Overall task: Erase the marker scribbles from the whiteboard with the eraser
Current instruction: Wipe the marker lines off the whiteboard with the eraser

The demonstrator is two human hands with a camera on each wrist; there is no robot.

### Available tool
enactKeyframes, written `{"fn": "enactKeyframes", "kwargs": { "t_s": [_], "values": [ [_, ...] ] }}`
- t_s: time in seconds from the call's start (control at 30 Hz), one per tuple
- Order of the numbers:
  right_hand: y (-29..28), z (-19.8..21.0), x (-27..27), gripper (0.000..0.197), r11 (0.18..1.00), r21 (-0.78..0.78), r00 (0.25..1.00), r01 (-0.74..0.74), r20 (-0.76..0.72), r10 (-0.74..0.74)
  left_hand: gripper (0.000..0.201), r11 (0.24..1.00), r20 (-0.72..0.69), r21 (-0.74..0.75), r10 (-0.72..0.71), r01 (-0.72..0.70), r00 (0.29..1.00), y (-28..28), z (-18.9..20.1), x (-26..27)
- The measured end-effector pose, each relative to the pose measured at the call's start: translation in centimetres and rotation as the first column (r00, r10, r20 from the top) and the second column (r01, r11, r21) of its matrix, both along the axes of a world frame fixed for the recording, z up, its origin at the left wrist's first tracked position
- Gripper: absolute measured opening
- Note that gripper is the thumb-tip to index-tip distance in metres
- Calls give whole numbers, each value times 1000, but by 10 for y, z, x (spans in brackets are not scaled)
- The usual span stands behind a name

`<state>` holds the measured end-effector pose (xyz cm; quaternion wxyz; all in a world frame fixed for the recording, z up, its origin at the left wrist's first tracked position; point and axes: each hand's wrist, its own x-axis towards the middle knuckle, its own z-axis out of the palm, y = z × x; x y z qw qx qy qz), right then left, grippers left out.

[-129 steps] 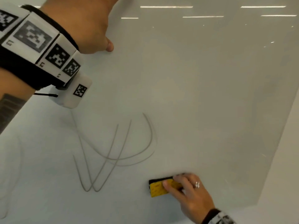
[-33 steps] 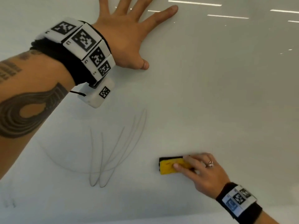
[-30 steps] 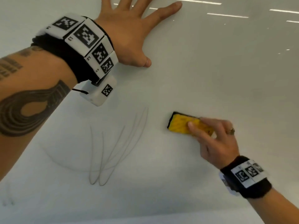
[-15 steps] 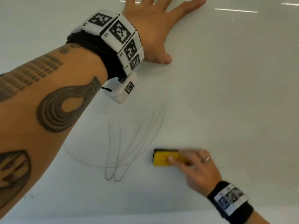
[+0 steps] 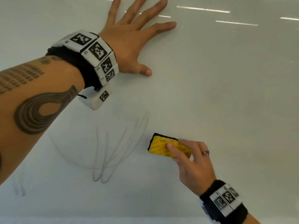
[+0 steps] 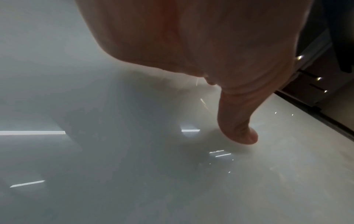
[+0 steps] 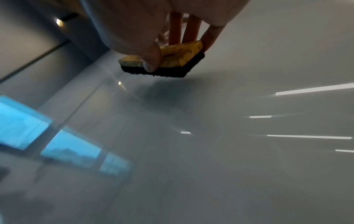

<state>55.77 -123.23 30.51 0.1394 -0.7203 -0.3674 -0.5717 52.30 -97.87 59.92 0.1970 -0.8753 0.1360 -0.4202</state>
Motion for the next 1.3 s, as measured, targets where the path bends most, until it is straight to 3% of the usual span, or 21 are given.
{"fn": "enactKeyframes", "kwargs": {
  "t_s": [0.13, 0.23, 0.3, 0.37, 0.43, 0.53, 0.6, 0.7, 0.8, 0.9, 0.97, 1.0, 1.07, 1.13, 1.17, 1.23, 1.3],
  "values": [
    [-51, 82, 5, 42, 944, 326, 998, -47, 49, 33, 116, 999, 8, 7, 42, -42, 999, -2, 1, -2],
    [-97, 149, 38, 54, 868, 490, 997, 77, -34, -69, 116, 999, -1, -6, 53, -53, 999, -5, 2, -4],
    [-104, 158, 50, 55, 852, 507, 992, 127, -77, -103, 116, 998, 0, -12, 64, -64, 998, -7, 2, -4],
    [-86, 135, 53, 51, 858, 494, 990, 138, -43, -134, 117, 997, 2, -12, 74, -74, 997, -9, 0, -4],
    [-46, 81, 46, 47, 908, 408, 995, 93, -11, -96, 117, 996, -3, -18, 87, -88, 996, -11, 1, -4],
    [21, -27, 20, 45, 999, 20, 999, 36, 27, -36, 118, 995, 6, -29, 91, -91, 996, -15, -2, -5],
    [42, -71, 8, 49, 975, -224, 1000, -2, -5, 1, 115, 995, 23, -23, 98, -97, 995, -17, -6, -7],
    [39, -43, 10, 60, 969, -245, 1000, -20, -16, 16, 107, 993, 96, -76, 99, -92, 990, 3, -5, -27],
    [36, 40, 22, 55, 998, 55, 996, 40, 73, -44, 92, 973, 160, -185, 171, -141, 972, 42, 2, -58],
    [43, 98, 27, 44, 962, 273, 998, 19, 59, -36, 80, 875, 103, -362, 381, -323, 919, 83, 8, -83],
    [66, 82, 24, 47, 948, 314, 997, 42, 50, -61, 78, 870, 82, -346, 401, -351, 912, 113, 14, -89],
    [80, 55, 19, 50, 966, 254, 997, 41, 49, -55, 83, 884, 72, -319, 382, -341, 921, 128, 16, -90],
    [104, -25, 6, 51, 999, -52, 999, 6, 52, -3, 98, 906, 34, -255, 357, -338, 933, 147, 19, -91],
    [112, -98, -9, 45, 932, -361, 1000, 2, 30, 9, 113, 920, -1, -172, 358, -353, 934, 154, 17, -89],
    [111, -118, -14, 44, 899, -437, 1000, 3, 18, 5, 120, 919, 6, -143, 372, -367, 928, 157, 15, -88],
    [113, -112, -13, 42, 889, -457, 999, -11, 25, 25, 127, 925, 27, -125, 364, -358, 931, 163, 11, -88],
    [121, -65, -8, 45, 936, -351, 996, -12, 74, 40, 124, 934, 17, -133, 336, -331, 942, 170, 11, -86]
  ]
}}
